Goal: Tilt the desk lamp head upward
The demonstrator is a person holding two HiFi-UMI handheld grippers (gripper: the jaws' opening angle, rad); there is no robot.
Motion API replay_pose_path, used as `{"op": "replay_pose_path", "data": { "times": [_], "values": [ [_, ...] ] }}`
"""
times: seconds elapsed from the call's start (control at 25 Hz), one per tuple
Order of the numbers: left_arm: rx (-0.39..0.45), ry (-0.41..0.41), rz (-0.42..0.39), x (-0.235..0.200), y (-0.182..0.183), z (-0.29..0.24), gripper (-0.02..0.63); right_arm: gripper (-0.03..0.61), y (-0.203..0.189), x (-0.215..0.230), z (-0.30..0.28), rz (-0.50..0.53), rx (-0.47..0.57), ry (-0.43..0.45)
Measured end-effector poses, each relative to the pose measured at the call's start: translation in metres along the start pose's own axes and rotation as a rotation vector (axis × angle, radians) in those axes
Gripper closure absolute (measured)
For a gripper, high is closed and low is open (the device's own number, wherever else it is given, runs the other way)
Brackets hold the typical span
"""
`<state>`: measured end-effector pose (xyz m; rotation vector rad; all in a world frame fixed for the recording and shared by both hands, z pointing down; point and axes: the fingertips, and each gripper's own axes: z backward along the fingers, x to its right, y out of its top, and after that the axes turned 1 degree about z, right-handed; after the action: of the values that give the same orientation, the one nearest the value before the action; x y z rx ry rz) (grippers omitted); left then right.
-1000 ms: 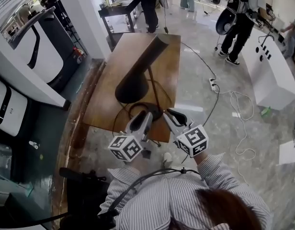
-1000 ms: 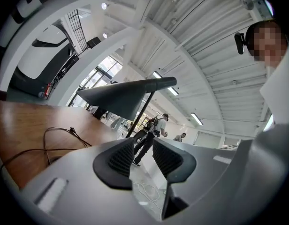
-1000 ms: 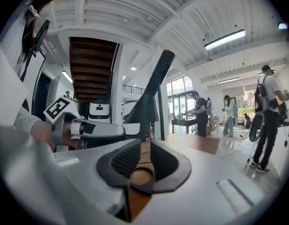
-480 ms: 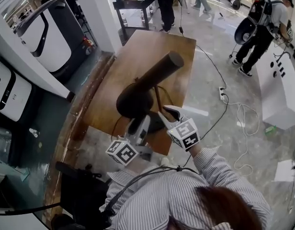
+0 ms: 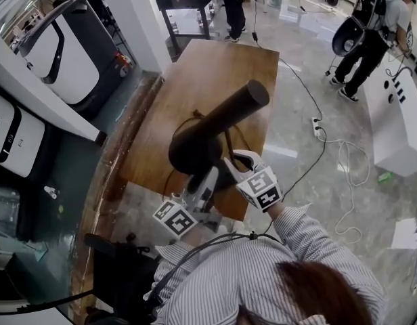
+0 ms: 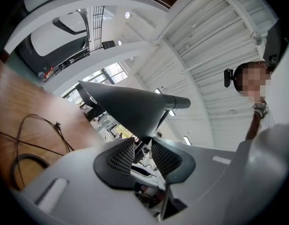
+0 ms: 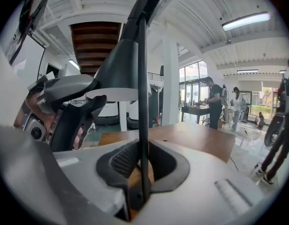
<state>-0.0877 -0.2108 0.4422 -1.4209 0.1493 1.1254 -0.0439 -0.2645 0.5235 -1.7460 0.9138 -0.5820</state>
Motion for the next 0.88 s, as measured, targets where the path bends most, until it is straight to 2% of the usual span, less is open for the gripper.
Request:
{"op": "replay_pose_path", "data": {
  "times": [0.16,0.44,0.68,0.88],
  "values": [
    [-0.025,-0.017,-0.086,0.008,0.001,-0.001,0.577,0.523,-0.001,0.000,0.002,-0.004,0.006,0.003],
    [-0.044,-0.020,-0.088,0.009,0.008,-0.001,0.580,0.525,0.003,0.001,0.002,-0.008,0.001,-0.009],
    [-0.062,0.007,-0.179,0.003,0.027,0.008,0.580,0.525,0.001,0.001,0.001,-0.011,-0.004,-0.013],
    [-0.060,0.027,-0.194,0.001,0.033,0.009,0.580,0.525,0.001,0.002,0.001,-0.014,0.000,-0.013]
  ]
}}
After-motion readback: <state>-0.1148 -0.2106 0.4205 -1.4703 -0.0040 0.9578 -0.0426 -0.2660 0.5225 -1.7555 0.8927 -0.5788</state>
